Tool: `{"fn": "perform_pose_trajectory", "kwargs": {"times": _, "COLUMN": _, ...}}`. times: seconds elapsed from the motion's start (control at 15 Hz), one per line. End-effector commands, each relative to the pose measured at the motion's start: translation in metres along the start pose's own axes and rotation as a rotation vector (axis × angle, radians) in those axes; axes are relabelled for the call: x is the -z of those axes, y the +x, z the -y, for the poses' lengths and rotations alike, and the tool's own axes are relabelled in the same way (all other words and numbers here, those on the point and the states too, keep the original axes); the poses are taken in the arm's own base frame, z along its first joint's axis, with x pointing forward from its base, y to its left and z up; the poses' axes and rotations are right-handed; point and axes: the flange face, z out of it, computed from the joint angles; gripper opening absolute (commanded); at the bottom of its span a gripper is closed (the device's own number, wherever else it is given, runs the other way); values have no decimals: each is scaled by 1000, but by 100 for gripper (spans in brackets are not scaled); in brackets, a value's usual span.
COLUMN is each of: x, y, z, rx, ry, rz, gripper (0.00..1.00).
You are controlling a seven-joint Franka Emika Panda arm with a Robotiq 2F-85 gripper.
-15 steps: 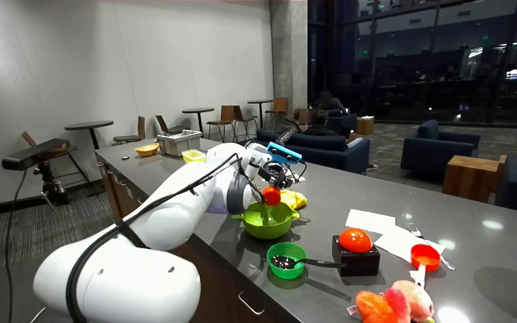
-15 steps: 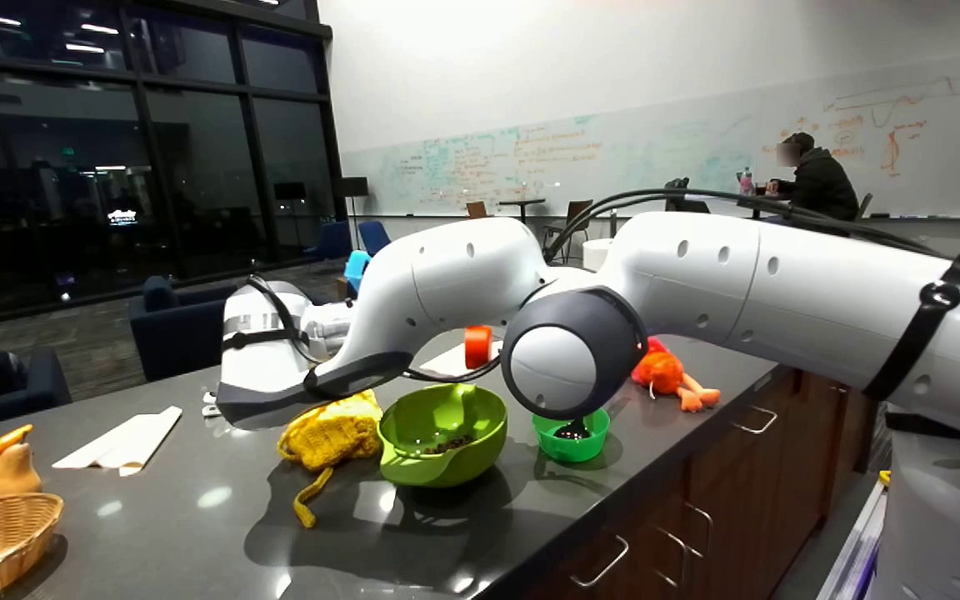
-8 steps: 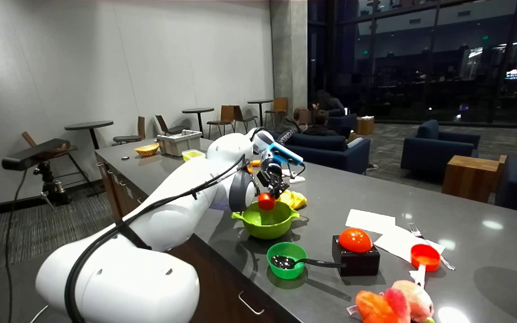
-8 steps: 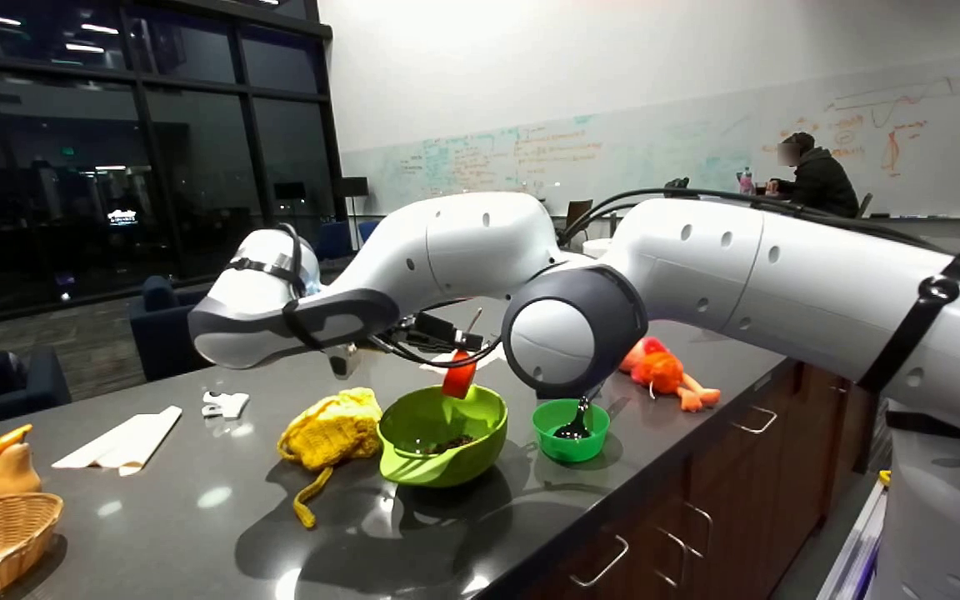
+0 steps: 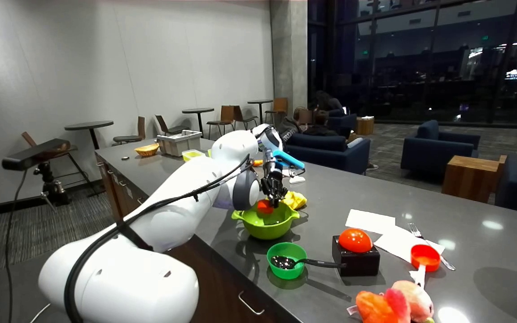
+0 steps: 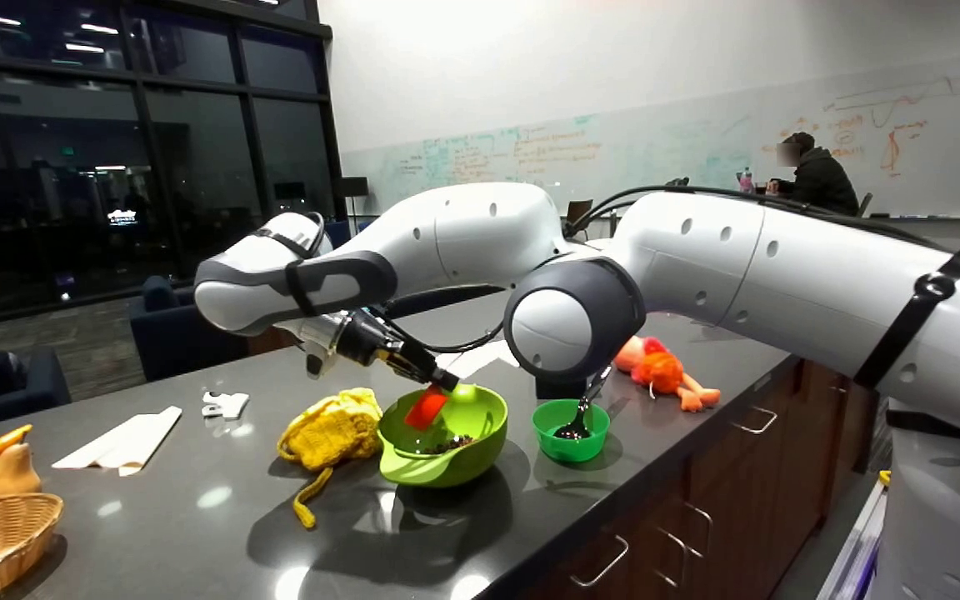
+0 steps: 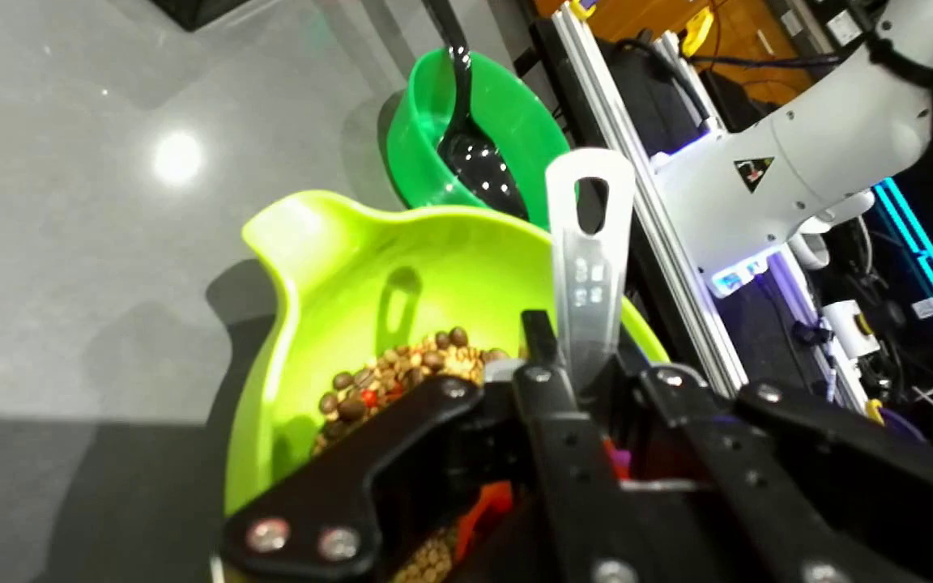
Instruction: Empty the contents of the smaller measuring cup into the green bowl
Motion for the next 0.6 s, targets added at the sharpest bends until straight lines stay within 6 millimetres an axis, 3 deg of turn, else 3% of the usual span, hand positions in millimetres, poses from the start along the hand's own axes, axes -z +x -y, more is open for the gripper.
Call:
{"fn": "perform_pose_trajectory", "kwargs": {"times": 0.0, "x": 17, "y": -12, "z": 1, "rx": -16, "ry": -68, "rz": -105, "gripper": 4}}
{"fn": "perform_pose_trajectory", "kwargs": {"times": 0.53, "x": 49, "y": -56, "z": -5, "rx": -133, "ry": -224, "rz": -271, "gripper": 4}}
